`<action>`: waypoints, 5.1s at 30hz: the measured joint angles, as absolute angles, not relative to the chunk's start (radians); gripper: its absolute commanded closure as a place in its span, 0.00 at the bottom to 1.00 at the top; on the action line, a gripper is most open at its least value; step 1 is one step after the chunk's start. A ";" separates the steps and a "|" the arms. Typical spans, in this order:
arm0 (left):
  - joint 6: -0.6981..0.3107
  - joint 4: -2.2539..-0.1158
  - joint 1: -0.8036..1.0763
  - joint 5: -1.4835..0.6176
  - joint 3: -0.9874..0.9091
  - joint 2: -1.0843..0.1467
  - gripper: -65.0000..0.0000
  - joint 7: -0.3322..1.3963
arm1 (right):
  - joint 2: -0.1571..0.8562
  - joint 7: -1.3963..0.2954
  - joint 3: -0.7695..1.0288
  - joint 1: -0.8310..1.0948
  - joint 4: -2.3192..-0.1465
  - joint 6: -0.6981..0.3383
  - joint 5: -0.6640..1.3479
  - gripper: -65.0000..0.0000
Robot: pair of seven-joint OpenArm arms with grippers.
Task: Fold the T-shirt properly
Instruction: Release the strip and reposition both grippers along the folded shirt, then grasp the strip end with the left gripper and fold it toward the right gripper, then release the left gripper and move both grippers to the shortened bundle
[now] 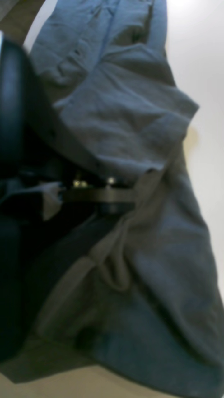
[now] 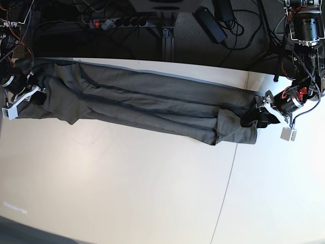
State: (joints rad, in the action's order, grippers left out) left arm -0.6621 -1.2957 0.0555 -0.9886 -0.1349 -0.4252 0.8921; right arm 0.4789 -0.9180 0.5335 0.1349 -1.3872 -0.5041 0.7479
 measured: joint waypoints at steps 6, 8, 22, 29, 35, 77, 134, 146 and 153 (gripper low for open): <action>-0.682 -1.301 0.051 -0.969 -0.003 -0.424 0.28 0.818 | 0.479 -0.919 0.533 0.135 -1.387 -0.504 0.749 1.00; -0.682 -1.301 0.050 -0.966 0.007 -0.423 0.28 0.810 | 0.479 -0.919 0.533 0.135 -1.387 -0.504 0.750 1.00; -0.690 -1.293 0.024 -0.846 0.014 -0.413 1.00 0.751 | 0.479 -0.921 0.533 0.135 -1.387 -0.504 0.785 1.00; -0.693 -1.286 -0.052 -0.750 0.013 -0.412 1.00 0.781 | 0.479 -0.902 0.533 0.136 -1.405 -0.504 0.793 1.00; -0.693 -1.283 -0.099 -0.714 -0.064 -0.419 1.00 0.789 | 0.479 -0.900 0.538 0.135 -1.489 -0.504 0.795 1.00; -0.535 -1.633 -0.130 -0.263 0.467 -0.100 1.00 0.944 | 0.479 -0.914 0.548 0.136 -1.565 -0.504 0.770 1.00; -0.568 -1.734 -0.136 -0.601 0.330 -0.174 0.45 0.972 | 0.525 -1.040 0.497 0.182 -1.357 -0.498 1.025 0.32; -0.568 -1.734 -0.136 -0.591 0.330 -0.175 0.45 0.971 | 0.419 -1.032 0.495 0.174 -1.362 -0.497 1.062 0.32; -0.568 -1.734 -0.133 -0.565 0.330 -0.175 0.45 0.971 | 0.380 -1.014 0.474 0.173 -1.366 -0.496 1.069 0.32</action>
State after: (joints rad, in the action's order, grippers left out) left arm -0.5682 -1.7336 -0.1333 -0.5652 0.3298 -0.1745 0.9714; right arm 0.3801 -1.0142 0.4736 0.1734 -1.3663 -0.4961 1.0691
